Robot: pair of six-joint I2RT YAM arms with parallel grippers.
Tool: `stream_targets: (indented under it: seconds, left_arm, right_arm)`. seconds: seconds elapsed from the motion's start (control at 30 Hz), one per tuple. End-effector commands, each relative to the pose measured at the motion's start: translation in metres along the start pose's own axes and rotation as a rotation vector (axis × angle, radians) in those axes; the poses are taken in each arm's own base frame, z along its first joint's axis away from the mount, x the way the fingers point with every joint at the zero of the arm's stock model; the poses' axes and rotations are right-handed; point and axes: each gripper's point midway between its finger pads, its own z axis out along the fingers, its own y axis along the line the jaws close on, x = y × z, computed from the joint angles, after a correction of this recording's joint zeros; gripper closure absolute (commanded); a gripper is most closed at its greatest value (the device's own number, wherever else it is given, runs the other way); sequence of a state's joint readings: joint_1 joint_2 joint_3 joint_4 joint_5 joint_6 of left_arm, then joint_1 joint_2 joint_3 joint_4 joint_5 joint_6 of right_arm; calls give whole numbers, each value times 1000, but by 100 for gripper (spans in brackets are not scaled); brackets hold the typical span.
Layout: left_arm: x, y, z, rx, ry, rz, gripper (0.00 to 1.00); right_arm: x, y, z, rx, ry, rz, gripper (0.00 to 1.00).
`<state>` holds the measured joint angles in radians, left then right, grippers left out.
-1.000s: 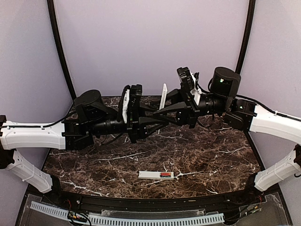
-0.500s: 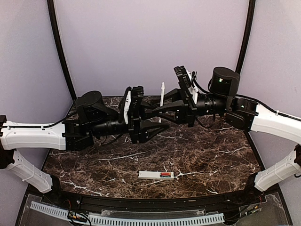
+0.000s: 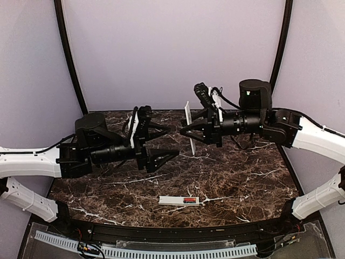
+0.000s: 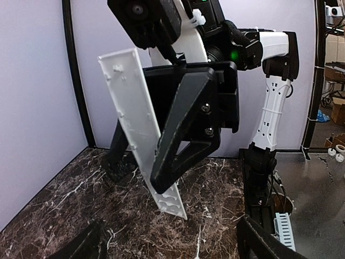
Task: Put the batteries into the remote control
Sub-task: Place the battery cover on the remote control without the battery cover.
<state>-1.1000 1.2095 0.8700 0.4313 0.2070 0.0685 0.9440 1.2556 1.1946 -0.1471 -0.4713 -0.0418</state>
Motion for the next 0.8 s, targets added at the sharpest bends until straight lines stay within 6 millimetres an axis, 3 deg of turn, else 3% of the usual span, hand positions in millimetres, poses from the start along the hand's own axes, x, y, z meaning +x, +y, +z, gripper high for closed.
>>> stream_targets:
  seconds: [0.0,0.17,0.3,0.4,0.6,0.67,0.77]
  left_arm:
    - [10,11,-25,-96,73,-112,18]
    - [19,25,-34,-175,126,-284,21]
    - [53,40,-42,-252,233,-369,23]
    - [81,52,-63,-338,280,-343,23]
    - [76,80,-106,-499,210,-290,23]
    - [77,80,-112,-510,214,-280,23]
    - [85,81,-114,-521,245,-277,23]
  right_arm:
    - [34,-24,-3,135,160,25,94]
    - [91,-35,15,157,392,56,94]
    - [146,-29,24,137,626,53,93]
    - [177,-20,32,96,762,46,92]
    - [228,1,54,12,992,32,92]
    - [244,5,57,4,1059,29,91]
    - [252,10,58,-5,1114,21,89]
